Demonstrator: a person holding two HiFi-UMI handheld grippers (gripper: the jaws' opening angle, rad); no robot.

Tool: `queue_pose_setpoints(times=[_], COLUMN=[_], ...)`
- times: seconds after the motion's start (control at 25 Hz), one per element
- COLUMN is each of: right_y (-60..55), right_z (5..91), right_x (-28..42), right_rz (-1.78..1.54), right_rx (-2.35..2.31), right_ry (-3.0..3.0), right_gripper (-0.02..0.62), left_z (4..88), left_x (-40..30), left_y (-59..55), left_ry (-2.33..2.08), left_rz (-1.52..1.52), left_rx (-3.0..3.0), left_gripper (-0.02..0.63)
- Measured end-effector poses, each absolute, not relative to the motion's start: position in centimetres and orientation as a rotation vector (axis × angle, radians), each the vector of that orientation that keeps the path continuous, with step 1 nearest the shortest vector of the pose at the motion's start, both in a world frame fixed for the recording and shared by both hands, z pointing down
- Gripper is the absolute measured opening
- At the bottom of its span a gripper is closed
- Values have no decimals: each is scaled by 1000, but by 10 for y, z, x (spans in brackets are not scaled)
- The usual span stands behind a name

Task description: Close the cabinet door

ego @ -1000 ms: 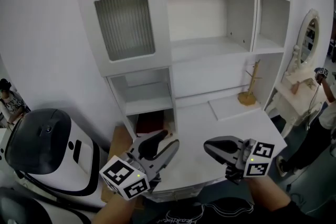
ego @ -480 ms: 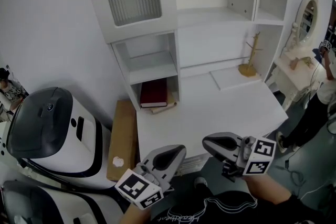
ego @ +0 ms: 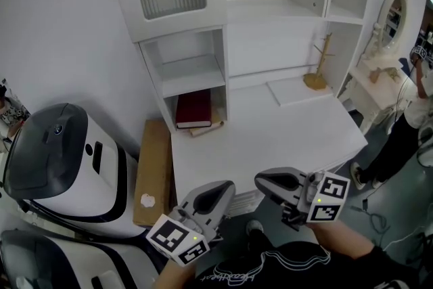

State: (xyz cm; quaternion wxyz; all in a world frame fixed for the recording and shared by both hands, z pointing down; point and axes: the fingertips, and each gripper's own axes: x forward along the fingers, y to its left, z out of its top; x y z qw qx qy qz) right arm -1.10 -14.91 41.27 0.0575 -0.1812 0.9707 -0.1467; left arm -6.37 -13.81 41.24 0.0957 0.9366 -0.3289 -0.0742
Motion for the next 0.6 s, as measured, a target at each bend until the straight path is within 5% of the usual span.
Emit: queue_pose_setpoints(times=[0.6], right_y=[-140], right_z=[426], right_x=[-15], right_rz=[-476], right_rx=[-570], right_ry=[2978], right_gripper=[6], left_z=[414], left_x=[-67], left_y=[-129], left_ry=[-1029], left_rz=[-211], left_rx=[2742], left_gripper=[5])
